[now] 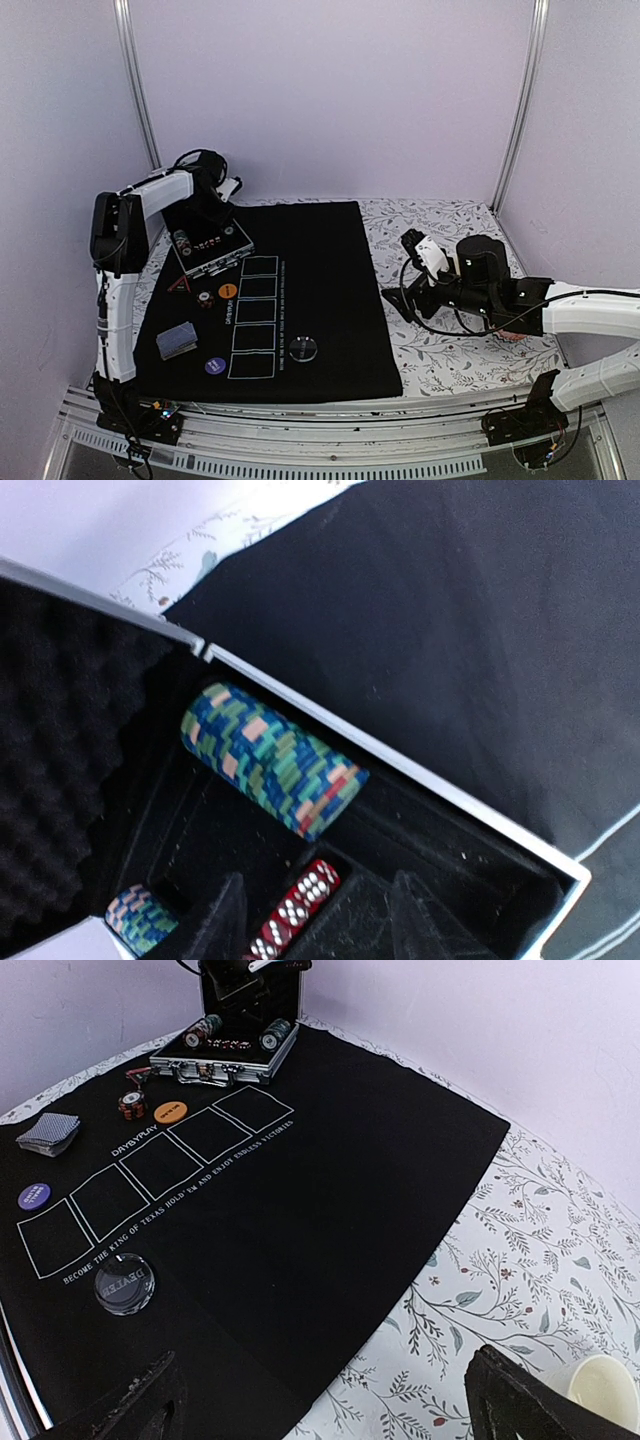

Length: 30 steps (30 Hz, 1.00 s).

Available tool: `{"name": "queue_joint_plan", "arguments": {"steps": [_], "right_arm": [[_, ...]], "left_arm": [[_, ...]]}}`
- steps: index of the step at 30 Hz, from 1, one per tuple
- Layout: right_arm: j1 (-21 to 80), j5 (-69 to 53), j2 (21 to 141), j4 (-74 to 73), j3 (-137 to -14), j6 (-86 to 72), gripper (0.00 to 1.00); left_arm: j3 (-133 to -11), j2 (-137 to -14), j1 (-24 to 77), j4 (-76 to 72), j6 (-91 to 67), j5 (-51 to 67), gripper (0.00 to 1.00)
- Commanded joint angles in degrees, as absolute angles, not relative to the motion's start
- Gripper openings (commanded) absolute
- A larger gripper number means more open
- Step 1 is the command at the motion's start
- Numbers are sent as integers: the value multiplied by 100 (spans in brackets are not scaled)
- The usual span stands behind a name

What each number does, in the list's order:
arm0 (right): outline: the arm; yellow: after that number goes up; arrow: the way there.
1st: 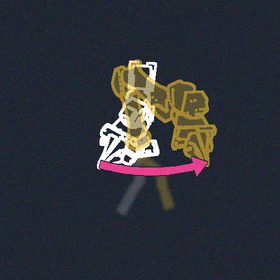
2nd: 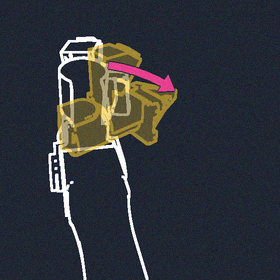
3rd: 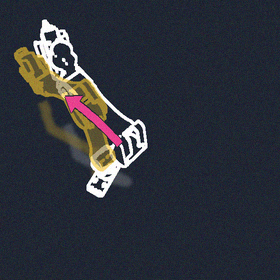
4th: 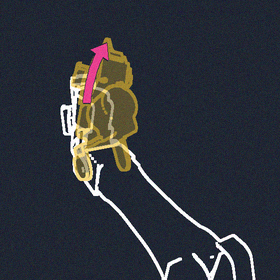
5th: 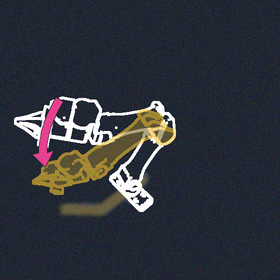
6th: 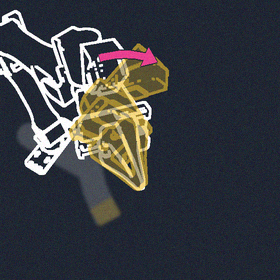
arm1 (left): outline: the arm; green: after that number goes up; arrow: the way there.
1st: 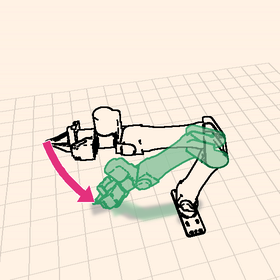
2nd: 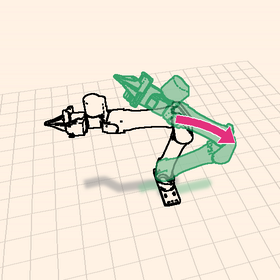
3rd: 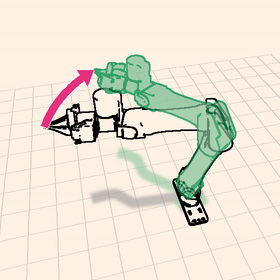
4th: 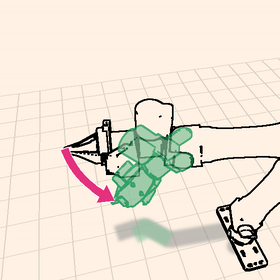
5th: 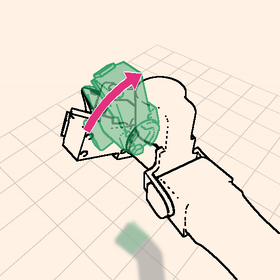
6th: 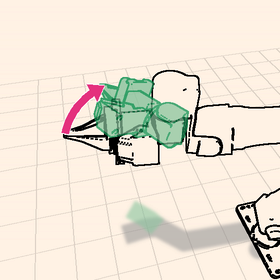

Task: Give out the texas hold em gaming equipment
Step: Pick up the pile of poker chips from the chip case.

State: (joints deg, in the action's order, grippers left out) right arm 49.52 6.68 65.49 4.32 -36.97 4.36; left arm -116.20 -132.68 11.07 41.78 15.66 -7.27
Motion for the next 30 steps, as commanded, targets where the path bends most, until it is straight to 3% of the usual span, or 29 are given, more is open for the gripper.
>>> {"name": "queue_joint_plan", "arguments": {"steps": [1, 13, 30], "right_arm": [[4968, 587, 6642, 426, -3813, 447, 99], [4971, 529, 6825, 366, -3961, 419, 99], [4971, 438, 6863, 309, -4013, 398, 99]], "left_arm": [[-11792, -13575, 1076, 3965, 1662, -859, 49], [-12129, -13980, 1068, 3828, 1736, -868, 42], [-11645, -13928, 1123, 3826, 1978, -541, 42]]}}
